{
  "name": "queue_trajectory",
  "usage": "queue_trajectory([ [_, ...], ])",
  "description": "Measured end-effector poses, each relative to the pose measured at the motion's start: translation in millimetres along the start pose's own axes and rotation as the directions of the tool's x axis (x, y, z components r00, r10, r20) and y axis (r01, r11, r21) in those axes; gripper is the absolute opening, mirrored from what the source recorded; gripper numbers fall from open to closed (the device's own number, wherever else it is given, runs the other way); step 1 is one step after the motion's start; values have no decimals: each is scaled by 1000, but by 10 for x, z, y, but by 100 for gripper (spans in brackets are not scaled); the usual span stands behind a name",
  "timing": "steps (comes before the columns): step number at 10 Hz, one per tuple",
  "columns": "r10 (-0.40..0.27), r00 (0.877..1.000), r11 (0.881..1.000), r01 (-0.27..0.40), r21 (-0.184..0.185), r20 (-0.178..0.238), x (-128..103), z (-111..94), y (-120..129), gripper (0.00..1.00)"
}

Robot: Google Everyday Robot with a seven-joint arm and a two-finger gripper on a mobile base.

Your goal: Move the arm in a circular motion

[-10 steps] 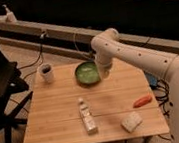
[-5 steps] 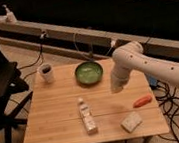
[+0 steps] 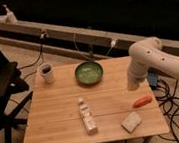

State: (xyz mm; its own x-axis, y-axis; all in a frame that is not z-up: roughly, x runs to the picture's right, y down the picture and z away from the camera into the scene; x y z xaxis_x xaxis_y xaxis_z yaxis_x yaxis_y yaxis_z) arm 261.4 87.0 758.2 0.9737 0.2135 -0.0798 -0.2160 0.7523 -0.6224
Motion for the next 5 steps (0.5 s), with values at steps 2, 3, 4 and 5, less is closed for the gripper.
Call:
queue_trajectory([
  [2, 13, 1000, 1000, -12, 6, -14, 172, -36, -518, 26],
  [3, -10, 1000, 1000, 10, 7, -14, 173, -13, -686, 35],
  [4, -17, 1000, 1000, 17, 5, -12, 165, 12, -802, 41],
  [5, -23, 1000, 1000, 23, 5, -15, 114, 14, -852, 41],
])
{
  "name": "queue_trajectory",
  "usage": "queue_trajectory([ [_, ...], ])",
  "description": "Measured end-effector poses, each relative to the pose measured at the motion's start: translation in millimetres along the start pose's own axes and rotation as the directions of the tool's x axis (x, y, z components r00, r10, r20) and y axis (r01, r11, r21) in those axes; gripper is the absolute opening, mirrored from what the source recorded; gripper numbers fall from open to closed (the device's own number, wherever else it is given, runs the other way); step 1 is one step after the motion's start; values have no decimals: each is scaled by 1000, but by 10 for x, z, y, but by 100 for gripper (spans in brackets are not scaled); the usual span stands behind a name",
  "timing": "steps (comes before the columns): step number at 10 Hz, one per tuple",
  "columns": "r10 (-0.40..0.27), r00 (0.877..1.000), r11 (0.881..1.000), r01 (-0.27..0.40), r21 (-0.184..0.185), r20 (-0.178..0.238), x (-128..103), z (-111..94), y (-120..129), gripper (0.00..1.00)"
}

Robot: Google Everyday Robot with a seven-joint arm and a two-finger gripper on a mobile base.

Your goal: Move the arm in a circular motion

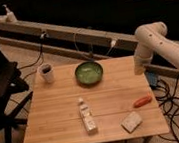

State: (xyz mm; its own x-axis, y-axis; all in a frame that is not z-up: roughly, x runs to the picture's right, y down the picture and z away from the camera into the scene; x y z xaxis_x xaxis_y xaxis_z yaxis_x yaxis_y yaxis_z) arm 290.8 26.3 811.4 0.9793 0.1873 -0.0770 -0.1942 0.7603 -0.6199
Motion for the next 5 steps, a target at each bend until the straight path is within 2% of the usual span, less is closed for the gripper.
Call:
queue_trajectory([
  [1, -5, 1000, 1000, 5, 0, -5, -110, -23, 19, 41],
  [2, -11, 1000, 1000, 11, 4, 9, -263, -69, 79, 41],
  [3, -13, 1000, 1000, 13, 8, 3, -308, -70, 141, 41],
  [5, -43, 999, 999, 43, 12, -1, -467, 18, 151, 41],
])
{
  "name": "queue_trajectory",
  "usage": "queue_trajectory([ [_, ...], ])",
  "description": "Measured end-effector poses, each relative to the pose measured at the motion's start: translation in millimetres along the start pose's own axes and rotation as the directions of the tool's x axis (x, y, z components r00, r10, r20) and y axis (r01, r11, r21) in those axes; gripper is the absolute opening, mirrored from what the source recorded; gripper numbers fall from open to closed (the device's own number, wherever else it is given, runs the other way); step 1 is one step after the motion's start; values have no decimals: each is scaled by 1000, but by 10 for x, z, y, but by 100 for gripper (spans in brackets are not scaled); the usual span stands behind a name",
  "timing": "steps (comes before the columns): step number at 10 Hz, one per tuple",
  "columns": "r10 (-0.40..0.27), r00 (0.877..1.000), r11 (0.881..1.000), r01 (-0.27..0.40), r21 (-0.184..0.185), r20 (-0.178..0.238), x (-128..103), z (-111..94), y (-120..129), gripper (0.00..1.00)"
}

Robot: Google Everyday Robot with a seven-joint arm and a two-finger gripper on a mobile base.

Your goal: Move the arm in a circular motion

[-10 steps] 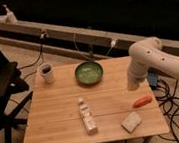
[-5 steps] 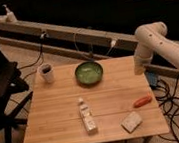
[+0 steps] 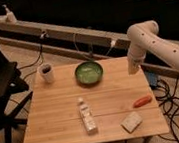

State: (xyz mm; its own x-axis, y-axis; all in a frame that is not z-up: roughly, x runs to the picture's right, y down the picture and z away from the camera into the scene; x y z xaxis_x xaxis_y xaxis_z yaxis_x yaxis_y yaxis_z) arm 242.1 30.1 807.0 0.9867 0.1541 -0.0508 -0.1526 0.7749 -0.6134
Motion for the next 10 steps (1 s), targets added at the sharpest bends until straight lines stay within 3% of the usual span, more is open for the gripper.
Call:
queue_trajectory([
  [3, 13, 1000, 1000, -13, -1, -10, 93, -27, -174, 41],
  [5, -39, 999, 999, 39, -6, -28, -14, 35, -49, 41],
  [7, -44, 998, 999, 44, 4, -35, -199, 57, 159, 41],
  [10, -61, 997, 998, 61, 1, -41, -190, 79, 113, 41],
])
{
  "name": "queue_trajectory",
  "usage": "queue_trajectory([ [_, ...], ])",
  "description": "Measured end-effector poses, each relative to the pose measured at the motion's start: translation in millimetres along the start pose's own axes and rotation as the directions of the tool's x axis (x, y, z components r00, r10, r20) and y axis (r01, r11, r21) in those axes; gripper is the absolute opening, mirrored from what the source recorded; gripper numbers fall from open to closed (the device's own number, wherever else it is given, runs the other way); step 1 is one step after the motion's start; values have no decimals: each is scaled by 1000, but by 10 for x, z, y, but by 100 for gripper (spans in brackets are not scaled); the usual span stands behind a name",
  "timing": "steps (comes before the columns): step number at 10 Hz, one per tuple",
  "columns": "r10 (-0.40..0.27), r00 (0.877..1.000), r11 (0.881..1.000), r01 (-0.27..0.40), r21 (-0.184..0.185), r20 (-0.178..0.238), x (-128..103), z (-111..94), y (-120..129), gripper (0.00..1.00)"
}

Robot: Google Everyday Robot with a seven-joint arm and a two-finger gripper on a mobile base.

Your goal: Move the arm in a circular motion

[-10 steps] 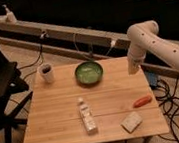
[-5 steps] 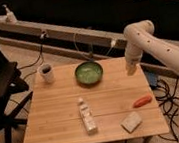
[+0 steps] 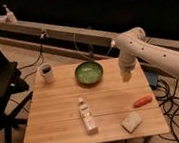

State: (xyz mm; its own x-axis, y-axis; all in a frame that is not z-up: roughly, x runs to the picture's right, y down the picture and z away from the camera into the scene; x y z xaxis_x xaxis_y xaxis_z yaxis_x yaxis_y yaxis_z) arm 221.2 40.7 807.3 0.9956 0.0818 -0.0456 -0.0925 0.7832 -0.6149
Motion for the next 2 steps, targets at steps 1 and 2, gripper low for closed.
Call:
queue_trajectory([
  [1, -28, 1000, 1000, 28, 1, -9, -34, -6, -84, 41],
  [2, -51, 999, 999, 51, 6, -19, -66, -9, -115, 41],
])
